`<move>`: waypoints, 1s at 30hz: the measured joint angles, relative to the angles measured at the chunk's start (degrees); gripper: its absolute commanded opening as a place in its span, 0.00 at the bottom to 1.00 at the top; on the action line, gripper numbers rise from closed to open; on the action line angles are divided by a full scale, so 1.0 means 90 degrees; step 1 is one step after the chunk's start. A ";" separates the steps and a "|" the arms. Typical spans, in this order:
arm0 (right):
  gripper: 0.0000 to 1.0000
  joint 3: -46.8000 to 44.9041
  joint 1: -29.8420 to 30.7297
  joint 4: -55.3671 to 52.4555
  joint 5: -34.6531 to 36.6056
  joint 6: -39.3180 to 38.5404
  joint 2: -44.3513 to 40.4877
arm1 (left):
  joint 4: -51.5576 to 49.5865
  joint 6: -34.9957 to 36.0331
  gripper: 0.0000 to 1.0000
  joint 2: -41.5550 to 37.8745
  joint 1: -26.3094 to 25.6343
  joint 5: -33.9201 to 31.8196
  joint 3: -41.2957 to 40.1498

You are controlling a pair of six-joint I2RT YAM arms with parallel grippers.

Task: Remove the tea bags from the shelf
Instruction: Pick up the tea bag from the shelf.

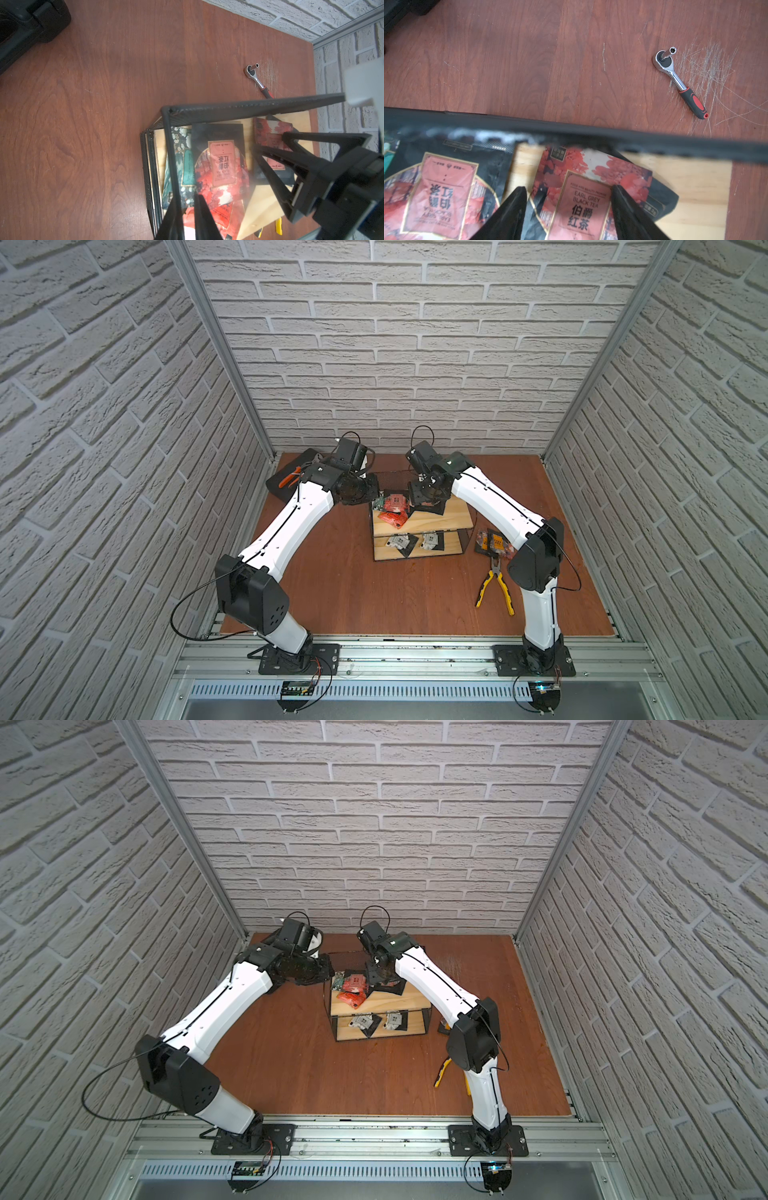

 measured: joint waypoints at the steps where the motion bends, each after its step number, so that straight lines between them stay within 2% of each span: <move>1: 0.68 -0.0007 0.0007 0.0002 0.0005 0.0000 0.0000 | 0.0000 0.0000 0.18 0.0000 0.0000 0.0000 0.0000; 15: 0.42 -0.0199 0.0070 0.0102 0.0454 0.0044 -0.0024 | 0.0000 0.0000 0.17 0.0000 0.0000 0.0000 0.0000; 30: 0.17 -0.0032 0.0070 -0.0051 0.0119 0.0219 -0.0015 | -0.0005 0.0000 0.18 0.0000 0.0000 0.0000 0.0000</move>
